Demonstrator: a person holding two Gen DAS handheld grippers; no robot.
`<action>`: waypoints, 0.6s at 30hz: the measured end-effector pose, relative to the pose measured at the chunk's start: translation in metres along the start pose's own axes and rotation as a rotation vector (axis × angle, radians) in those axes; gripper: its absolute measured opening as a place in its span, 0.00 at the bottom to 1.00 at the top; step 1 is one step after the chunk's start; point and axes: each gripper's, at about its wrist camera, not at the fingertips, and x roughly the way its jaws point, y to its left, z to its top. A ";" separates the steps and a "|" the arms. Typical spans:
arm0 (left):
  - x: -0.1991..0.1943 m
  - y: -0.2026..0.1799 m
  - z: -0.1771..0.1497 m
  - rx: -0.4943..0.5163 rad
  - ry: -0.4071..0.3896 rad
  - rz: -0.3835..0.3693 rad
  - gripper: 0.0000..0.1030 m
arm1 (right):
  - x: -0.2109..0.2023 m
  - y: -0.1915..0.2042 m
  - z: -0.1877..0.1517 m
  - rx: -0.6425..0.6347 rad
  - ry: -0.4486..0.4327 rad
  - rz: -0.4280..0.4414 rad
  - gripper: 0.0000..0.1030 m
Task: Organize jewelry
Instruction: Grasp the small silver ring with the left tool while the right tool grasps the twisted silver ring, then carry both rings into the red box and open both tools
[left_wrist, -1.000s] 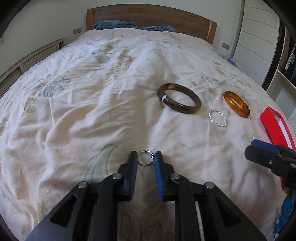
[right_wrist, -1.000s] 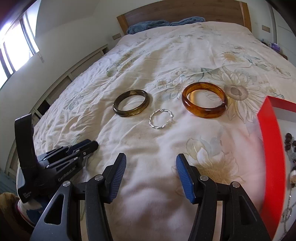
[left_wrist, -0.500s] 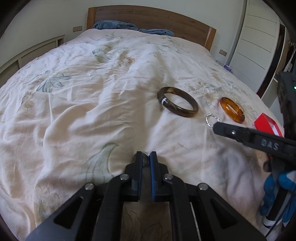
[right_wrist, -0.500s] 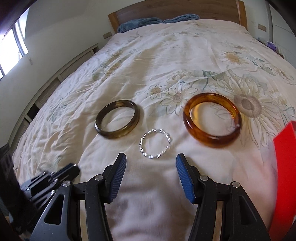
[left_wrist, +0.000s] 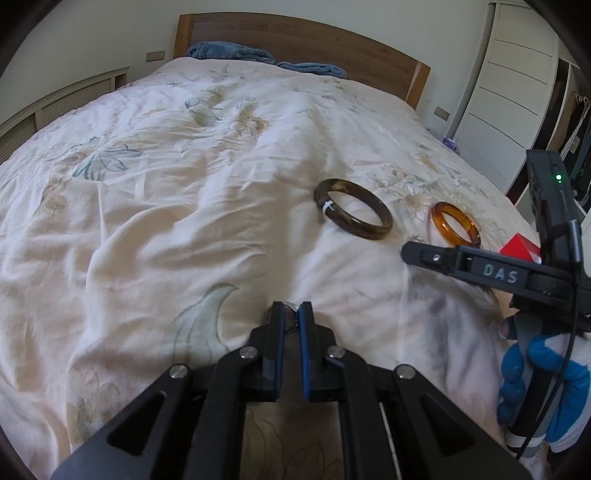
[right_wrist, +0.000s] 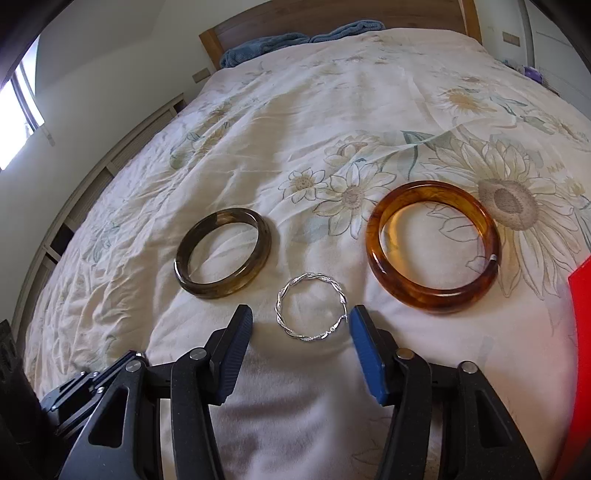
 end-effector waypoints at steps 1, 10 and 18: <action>0.000 0.000 0.000 -0.001 0.000 0.000 0.06 | 0.001 0.001 0.000 -0.002 0.001 -0.006 0.46; -0.011 -0.004 0.005 -0.002 -0.008 -0.003 0.04 | -0.005 0.001 -0.001 -0.013 -0.017 -0.003 0.38; -0.037 -0.015 0.010 -0.002 -0.025 -0.008 0.04 | -0.041 0.006 -0.015 -0.020 -0.035 0.062 0.38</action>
